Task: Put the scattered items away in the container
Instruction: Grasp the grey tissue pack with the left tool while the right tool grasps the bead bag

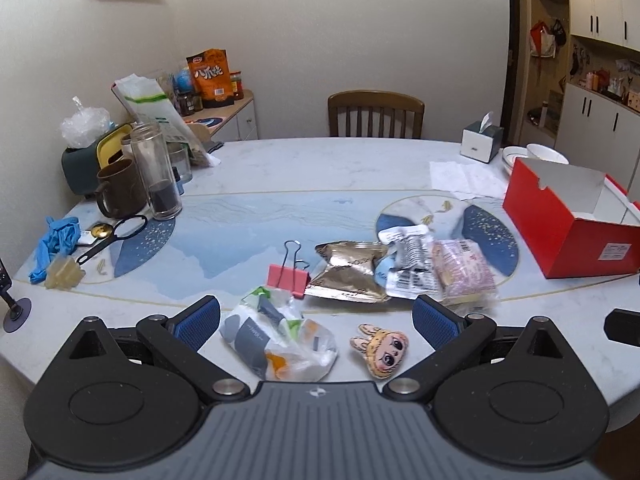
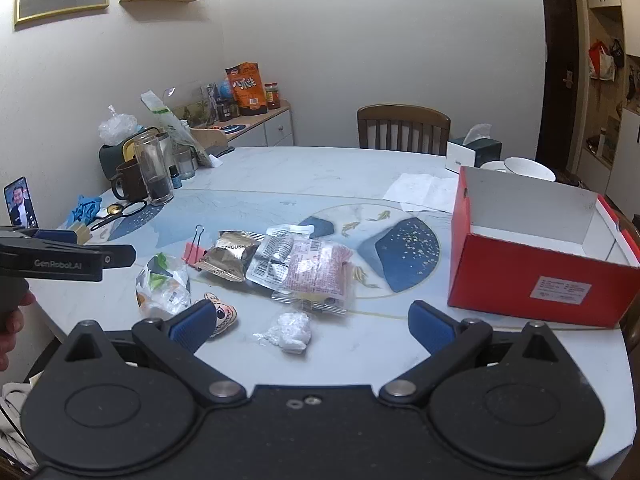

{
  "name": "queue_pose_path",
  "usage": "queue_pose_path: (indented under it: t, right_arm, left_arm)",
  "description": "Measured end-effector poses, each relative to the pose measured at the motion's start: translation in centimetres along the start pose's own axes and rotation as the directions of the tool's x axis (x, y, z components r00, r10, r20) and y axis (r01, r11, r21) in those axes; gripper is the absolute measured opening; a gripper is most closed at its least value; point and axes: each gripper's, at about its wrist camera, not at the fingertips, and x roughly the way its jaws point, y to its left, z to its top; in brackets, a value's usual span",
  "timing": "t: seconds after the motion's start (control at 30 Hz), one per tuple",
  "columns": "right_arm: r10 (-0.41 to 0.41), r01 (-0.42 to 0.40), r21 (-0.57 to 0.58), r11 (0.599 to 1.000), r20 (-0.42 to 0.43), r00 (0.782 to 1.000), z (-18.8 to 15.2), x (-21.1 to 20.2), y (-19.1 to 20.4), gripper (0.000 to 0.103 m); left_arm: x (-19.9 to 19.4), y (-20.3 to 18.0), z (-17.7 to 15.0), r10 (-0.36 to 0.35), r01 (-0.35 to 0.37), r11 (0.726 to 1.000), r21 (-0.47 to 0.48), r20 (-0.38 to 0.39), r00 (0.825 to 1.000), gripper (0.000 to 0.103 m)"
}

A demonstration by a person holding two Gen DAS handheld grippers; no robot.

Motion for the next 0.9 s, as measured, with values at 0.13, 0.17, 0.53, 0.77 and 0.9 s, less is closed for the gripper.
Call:
queue_pose_path:
  t: [0.13,0.17,0.53,0.77,0.9]
  right_arm:
    - [-0.011,0.011,-0.008,1.0,-0.004,1.0,-0.1,1.1,0.5,0.102]
    - [-0.02,0.02,-0.007,1.0,-0.008,1.0,-0.1,1.6,0.6,0.102]
    - [-0.074,0.073,-0.028,0.997,-0.038,0.997,-1.2,6.2,2.6,0.096]
    - [-0.104,0.102,-0.034,0.994,-0.076,0.992,-1.5,8.8,3.6,0.095]
    - [-0.119,0.116,-0.033,0.993,-0.102,0.988,-1.7,10.4,4.0,0.095]
  left_arm:
    - [1.2,0.8,0.2,0.004,-0.004,1.0,-0.003,-0.018,1.0,0.103]
    - [1.6,0.9,0.1,0.005,-0.005,1.0,-0.002,-0.024,1.0,0.103]
    - [8.1,3.1,0.0,0.046,-0.048,0.999,-0.006,-0.153,0.987,0.103]
    - [11.9,4.9,-0.5,0.03,-0.047,0.997,-0.063,-0.247,0.968,0.103]
    - [13.7,5.9,-0.6,0.022,-0.054,0.993,-0.104,-0.288,0.957,0.103]
